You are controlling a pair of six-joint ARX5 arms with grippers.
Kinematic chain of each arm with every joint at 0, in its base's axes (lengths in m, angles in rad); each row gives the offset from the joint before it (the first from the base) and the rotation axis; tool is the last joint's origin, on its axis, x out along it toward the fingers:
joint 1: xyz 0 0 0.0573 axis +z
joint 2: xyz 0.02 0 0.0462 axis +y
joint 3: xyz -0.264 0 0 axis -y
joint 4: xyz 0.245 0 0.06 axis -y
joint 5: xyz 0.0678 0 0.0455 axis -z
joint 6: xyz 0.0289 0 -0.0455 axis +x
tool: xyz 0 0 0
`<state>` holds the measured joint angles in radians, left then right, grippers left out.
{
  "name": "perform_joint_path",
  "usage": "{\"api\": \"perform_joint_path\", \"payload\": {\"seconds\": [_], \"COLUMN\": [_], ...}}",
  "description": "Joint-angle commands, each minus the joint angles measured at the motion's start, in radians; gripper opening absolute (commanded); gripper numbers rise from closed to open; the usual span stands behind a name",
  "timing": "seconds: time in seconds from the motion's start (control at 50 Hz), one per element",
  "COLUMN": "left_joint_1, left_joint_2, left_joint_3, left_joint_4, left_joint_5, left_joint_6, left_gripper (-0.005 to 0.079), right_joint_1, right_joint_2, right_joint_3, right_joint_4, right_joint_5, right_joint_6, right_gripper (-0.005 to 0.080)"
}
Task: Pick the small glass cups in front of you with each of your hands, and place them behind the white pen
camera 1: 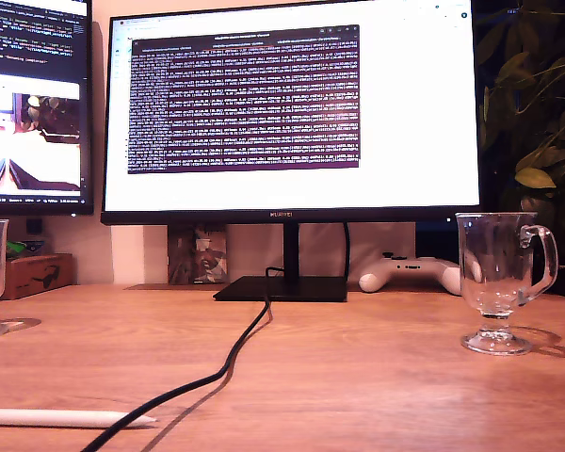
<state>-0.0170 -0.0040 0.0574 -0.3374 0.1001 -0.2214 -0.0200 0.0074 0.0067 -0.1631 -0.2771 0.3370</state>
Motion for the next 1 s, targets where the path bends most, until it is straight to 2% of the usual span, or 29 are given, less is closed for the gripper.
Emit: {"api": "perform_joint_path", "payload": {"seconds": [0.0, 0.02, 0.06, 0.1, 0.2, 0.38, 0.62, 0.76, 0.9, 0.98], "left_joint_1": [0.004, 0.004, 0.003, 0.004, 0.003, 0.001, 0.001, 0.001, 0.001, 0.001], "left_joint_2": [-0.008, -0.008, -0.008, -0.008, -0.008, -0.008, 0.033, 0.105, 0.213, 0.283], "left_joint_3": [-0.03, -0.03, -0.03, -0.029, -0.027, 0.002, 0.061, 0.111, 0.183, 0.238], "left_joint_4": [0.014, 0.018, 0.038, 0.07, 0.155, 0.177, 0.101, 0.051, -0.015, -0.078], "left_joint_5": [0.042, 0.066, 0.078, 0.123, 0.254, 0.447, 0.602, 0.622, 0.626, 0.624], "left_joint_6": [-0.091, -0.136, -0.157, -0.225, -0.272, -0.366, -0.408, -0.399, -0.332, -0.221], "left_gripper": [-0.0021, -0.0021, -0.0021, -0.0021, -0.0021, -0.0021, -0.0021, -0.0021, -0.0021, -0.0021], "right_joint_1": [-0.006, -0.006, -0.006, -0.006, -0.002, 0.025, 0.072, 0.107, 0.144, 0.167], "right_joint_2": [-0.006, -0.006, -0.006, -0.006, -0.006, 0.005, 0.141, 0.305, 0.495, 0.597], "right_joint_3": [0.0, 0.0, 0.002, 0.003, 0.031, 0.142, 0.315, 0.418, 0.535, 0.603], "right_joint_4": [0.009, 0.01, 0.01, 0.009, -0.037, -0.234, -0.481, -0.587, -0.652, -0.679], "right_joint_5": [-0.031, -0.083, -0.113, -0.192, -0.306, -0.369, -0.376, -0.361, -0.309, -0.253], "right_joint_6": [0.195, 0.214, 0.245, 0.282, 0.332, 0.37, 0.337, 0.253, 0.105, 0.035], "right_gripper": [-0.0011, -0.0011, -0.0011, -0.0011, -0.001, -0.0011, -0.0011, -0.0011, -0.0011, -0.0011]}}
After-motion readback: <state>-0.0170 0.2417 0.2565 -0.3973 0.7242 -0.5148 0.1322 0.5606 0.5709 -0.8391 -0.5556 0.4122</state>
